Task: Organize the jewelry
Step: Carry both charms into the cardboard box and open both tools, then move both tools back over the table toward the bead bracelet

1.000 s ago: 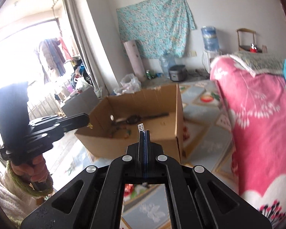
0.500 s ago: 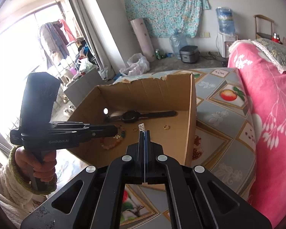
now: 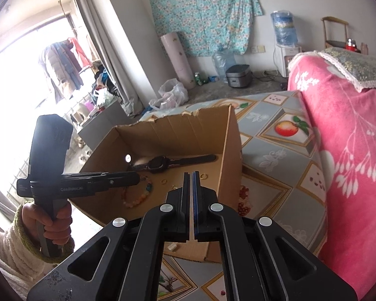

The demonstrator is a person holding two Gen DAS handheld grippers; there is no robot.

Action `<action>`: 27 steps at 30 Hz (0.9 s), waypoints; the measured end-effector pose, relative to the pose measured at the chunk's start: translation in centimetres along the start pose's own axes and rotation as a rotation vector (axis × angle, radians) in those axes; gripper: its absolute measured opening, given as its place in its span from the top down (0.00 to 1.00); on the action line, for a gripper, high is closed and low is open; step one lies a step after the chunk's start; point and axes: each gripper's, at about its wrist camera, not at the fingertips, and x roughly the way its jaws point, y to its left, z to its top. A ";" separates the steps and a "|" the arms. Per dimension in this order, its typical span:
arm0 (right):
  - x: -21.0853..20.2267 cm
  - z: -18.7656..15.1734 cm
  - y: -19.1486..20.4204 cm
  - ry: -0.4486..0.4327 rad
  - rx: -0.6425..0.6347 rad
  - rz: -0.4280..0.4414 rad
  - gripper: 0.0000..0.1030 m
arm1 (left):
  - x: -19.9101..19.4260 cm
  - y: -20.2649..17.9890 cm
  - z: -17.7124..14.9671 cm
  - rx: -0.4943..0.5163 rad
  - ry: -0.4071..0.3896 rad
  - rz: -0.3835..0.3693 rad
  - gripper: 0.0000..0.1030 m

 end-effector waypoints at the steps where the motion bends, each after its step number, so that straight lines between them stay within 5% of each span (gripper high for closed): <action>1: -0.4 0.0 -0.1 -0.009 0.004 -0.003 0.96 | -0.4 -0.1 -0.1 0.002 -0.009 0.003 0.93; 5: -3.2 -0.4 0.1 -0.060 0.025 -0.024 0.80 | -3.1 -0.7 -0.9 0.019 -0.060 0.020 0.91; 11: -7.2 -2.3 0.9 -0.113 0.055 -0.055 0.52 | -9.5 -1.9 -4.0 0.077 -0.185 0.069 0.69; 15: -9.3 -4.3 1.5 -0.129 0.082 -0.082 0.37 | -13.6 -2.2 -7.3 0.100 -0.241 0.106 0.45; 19: -9.9 -7.0 2.6 -0.083 0.089 -0.124 0.24 | -15.2 -2.0 -11.0 0.104 -0.214 0.127 0.23; 27: -3.9 -12.8 6.4 0.171 -0.036 -0.242 0.17 | -10.6 0.5 -17.3 0.042 -0.043 0.315 0.17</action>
